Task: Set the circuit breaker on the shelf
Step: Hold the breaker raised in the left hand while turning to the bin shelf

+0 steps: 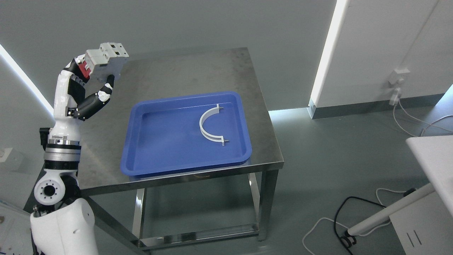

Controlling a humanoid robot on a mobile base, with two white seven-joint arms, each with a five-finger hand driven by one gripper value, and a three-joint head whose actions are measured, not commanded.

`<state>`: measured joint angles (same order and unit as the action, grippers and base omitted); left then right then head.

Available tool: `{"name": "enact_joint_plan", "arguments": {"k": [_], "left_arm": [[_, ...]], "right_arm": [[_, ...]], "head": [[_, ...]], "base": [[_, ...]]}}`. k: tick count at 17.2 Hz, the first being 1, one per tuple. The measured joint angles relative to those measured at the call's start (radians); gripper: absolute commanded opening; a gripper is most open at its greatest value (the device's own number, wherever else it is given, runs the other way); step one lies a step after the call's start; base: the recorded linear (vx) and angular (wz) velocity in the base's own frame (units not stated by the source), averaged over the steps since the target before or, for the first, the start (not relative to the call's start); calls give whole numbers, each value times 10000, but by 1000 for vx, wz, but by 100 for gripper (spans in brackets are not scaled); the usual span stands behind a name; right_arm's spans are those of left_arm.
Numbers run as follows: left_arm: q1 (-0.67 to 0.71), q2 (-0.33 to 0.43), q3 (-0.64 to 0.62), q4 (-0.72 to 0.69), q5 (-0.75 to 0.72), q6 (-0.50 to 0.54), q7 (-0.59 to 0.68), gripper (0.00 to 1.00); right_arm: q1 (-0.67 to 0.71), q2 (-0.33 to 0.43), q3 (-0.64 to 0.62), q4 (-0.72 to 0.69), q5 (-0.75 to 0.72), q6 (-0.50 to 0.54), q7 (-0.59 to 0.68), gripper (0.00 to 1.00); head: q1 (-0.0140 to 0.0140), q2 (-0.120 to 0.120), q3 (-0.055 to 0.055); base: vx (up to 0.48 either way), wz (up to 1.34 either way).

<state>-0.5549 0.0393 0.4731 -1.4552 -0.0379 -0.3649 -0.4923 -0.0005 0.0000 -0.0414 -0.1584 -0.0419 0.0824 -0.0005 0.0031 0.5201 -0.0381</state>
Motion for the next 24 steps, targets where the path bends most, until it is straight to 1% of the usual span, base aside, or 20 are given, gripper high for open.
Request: {"name": "enact_joint_plan", "arguments": {"k": [4, 11, 19, 24], "left_arm": [[844, -145, 259, -552, 227, -341, 163, 25], [1570, -276, 522, -1325, 346, -402, 191, 25], [1840, -338, 644, -1836, 372, -352, 162, 25], [1946, -358, 693, -2068, 376, -306, 107, 25]], "right_arm": [[5, 0, 0, 0, -2, 0, -30, 100], [6, 0, 0, 0, -1, 0, -34, 100], [7, 0, 0, 0, -1, 0, -67, 100], [7, 0, 0, 1, 0, 0, -64, 100]], "head": [[0, 0, 0], [0, 0, 0], [0, 0, 0], [0, 0, 0]], "base": [[-238, -79], [-314, -26], [-381, 189], [-357, 719]]}}
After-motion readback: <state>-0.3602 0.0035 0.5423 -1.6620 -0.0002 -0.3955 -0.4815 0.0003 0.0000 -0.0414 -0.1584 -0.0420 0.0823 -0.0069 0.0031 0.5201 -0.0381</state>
